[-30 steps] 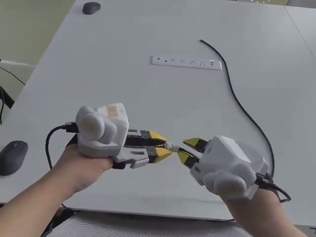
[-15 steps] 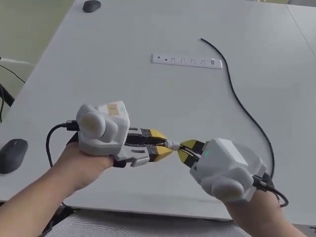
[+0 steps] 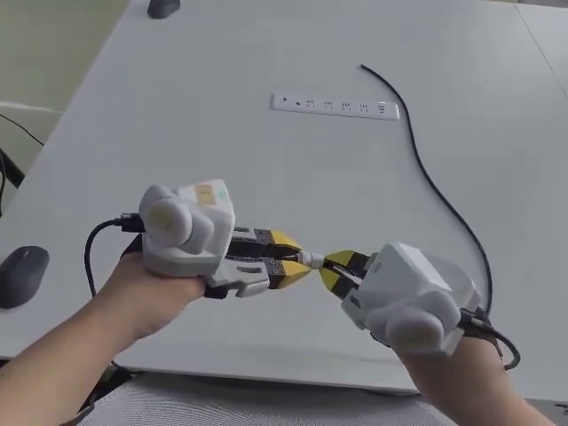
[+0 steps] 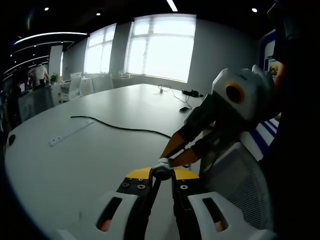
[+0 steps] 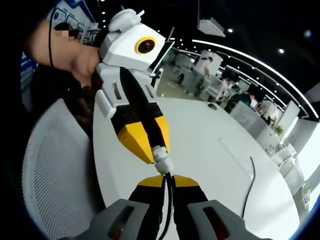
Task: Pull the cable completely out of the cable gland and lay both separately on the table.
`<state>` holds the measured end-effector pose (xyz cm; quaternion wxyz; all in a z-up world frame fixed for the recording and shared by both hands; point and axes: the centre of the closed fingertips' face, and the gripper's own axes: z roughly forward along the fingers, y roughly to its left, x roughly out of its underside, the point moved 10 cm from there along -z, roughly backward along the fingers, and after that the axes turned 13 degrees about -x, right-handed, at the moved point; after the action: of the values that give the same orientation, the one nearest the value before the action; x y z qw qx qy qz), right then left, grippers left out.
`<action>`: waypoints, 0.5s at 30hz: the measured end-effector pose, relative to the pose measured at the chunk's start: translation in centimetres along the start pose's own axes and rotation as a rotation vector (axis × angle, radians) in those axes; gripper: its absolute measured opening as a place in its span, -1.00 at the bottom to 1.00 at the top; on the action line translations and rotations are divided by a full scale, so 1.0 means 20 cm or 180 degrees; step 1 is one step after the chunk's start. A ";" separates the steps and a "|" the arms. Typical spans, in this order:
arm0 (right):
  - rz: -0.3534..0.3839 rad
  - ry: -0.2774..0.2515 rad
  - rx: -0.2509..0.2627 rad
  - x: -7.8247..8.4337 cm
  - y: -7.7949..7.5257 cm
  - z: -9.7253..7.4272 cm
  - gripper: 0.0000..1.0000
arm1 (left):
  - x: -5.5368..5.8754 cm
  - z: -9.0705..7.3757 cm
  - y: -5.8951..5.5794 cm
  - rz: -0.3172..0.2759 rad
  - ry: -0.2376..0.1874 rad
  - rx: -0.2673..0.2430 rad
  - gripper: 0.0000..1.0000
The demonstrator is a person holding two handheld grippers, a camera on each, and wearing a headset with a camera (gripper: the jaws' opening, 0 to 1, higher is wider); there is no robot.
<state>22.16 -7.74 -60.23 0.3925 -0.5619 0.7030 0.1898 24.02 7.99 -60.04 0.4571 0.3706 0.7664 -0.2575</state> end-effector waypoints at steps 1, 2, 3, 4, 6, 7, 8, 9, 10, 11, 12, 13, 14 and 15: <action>0.0016 -0.0010 0.0003 0.00 0.00 0.00 -1.00 | 0.00 0.00 0.00 -0.0004 -0.0006 -0.0004 -0.70; 0.0032 -0.0022 0.0004 0.00 -0.01 0.00 -1.00 | 0.00 0.00 0.00 -0.0006 -0.0012 -0.0008 -0.70; 0.0039 -0.0026 0.0004 0.00 -0.01 0.00 -1.00 | 0.00 0.00 0.00 -0.0011 -0.0018 -0.0012 -0.70; 0.0038 -0.0027 0.0004 0.00 -0.01 0.00 -1.00 | 0.00 0.00 0.00 -0.0015 -0.0022 -0.0015 -0.70; 0.0057 -0.0017 0.0014 0.01 -0.02 0.00 -1.00 | -0.01 0.01 0.00 -0.0009 -0.0024 -0.0026 -0.70; 0.0078 -0.0020 0.0022 0.02 -0.02 0.00 -1.00 | -0.01 0.01 0.00 -0.0009 -0.0027 -0.0029 -0.70; 0.0118 -0.0025 0.0032 0.02 -0.03 0.00 -1.00 | -0.01 0.01 0.00 -0.0016 -0.0033 -0.0030 -0.70; 0.0147 -0.0026 0.0037 0.03 -0.03 -0.01 -1.00 | -0.01 0.01 0.01 -0.0020 -0.0036 -0.0032 -0.70; 0.0178 -0.0029 0.0041 0.03 -0.04 -0.01 -1.00 | -0.01 0.01 0.01 -0.0022 -0.0042 -0.0033 -0.70; 0.0196 -0.0030 0.0044 0.03 -0.04 -0.01 -1.00 | -0.01 0.01 0.01 -0.0030 -0.0041 -0.0032 -0.70; 0.0217 -0.0031 0.0041 0.04 -0.04 -0.01 -1.00 | -0.01 0.01 0.01 -0.0037 -0.0038 -0.0029 -0.70; 0.0234 -0.0029 0.0041 0.05 -0.04 0.00 -1.00 | -0.01 0.01 0.00 -0.0026 -0.0038 -0.0033 -0.70; 0.0254 -0.0023 0.0045 0.05 -0.04 0.00 -1.00 | -0.01 0.01 0.00 -0.0018 -0.0033 -0.0037 -0.70; 0.0306 -0.0006 0.0059 0.07 -0.05 0.00 -1.00 | -0.01 0.01 0.00 -0.0020 -0.0029 -0.0041 -0.70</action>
<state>22.97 -8.89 -61.11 0.3888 -0.5237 0.7305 0.2025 24.25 7.83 -59.94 0.4622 0.3640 0.7671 -0.2557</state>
